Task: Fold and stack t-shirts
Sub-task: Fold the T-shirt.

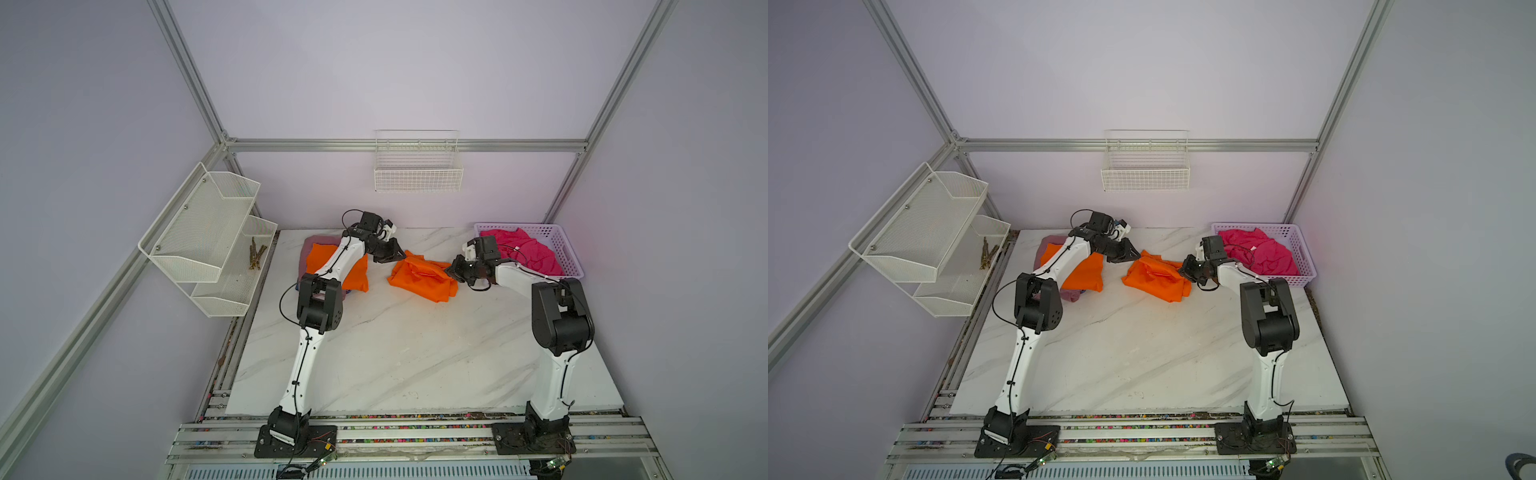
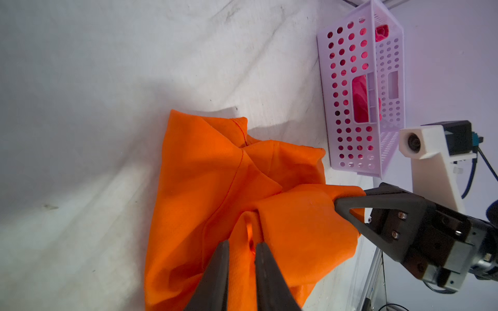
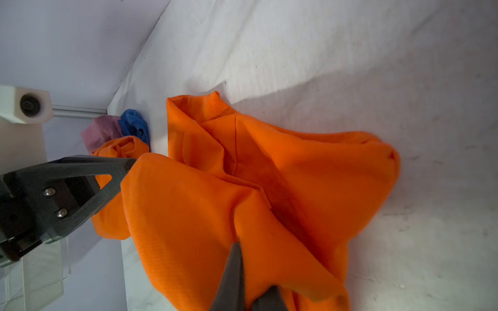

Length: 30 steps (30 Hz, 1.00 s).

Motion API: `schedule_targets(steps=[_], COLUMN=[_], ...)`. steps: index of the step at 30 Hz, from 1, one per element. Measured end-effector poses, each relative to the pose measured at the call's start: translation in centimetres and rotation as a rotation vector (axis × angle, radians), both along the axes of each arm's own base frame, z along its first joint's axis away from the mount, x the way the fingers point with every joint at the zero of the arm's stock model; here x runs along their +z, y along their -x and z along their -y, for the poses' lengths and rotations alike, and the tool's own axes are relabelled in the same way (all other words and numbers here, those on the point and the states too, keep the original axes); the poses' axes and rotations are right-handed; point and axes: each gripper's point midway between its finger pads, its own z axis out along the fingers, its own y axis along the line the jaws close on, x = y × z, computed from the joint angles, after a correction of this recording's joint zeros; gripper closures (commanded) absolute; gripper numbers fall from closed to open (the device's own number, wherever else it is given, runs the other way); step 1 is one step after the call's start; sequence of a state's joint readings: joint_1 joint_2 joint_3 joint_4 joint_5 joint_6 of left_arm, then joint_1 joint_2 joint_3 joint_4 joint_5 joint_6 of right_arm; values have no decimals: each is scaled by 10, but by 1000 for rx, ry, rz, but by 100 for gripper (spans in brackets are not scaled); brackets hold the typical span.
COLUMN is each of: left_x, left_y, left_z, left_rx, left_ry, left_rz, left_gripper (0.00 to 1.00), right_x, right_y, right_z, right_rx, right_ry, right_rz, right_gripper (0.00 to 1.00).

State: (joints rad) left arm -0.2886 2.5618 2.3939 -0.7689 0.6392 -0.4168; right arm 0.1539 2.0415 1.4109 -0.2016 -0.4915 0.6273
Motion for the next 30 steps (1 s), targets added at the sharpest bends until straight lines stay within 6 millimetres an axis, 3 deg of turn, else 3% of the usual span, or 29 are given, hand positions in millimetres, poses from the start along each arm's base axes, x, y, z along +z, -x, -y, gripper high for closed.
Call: schedule_targets(steps=[7, 13, 18, 24, 27, 30], left_x=[-2, -2, -21, -38, -32, -19], left_y=[-9, -6, 9, 32, 43, 49], left_z=[-17, -12, -1, 18, 24, 28], left_rx=[47, 32, 3, -52, -74, -85], left_ry=[-14, -5, -16, -29, -33, -31], left_rz=[0, -6, -51, -97, -99, -84], left_gripper=[73, 75, 74, 75, 76, 77], right_x=[-6, -10, -8, 11, 23, 36], right_y=[-18, -23, -30, -52, -62, -74], right_z=[2, 6, 15, 28, 28, 26], right_rx=[-12, -25, -48, -85, -85, -73], right_ry=[-7, -22, -33, -64, -89, -111], right_rz=[12, 9, 19, 69, 108, 140], right_gripper=[80, 77, 75, 71, 68, 57])
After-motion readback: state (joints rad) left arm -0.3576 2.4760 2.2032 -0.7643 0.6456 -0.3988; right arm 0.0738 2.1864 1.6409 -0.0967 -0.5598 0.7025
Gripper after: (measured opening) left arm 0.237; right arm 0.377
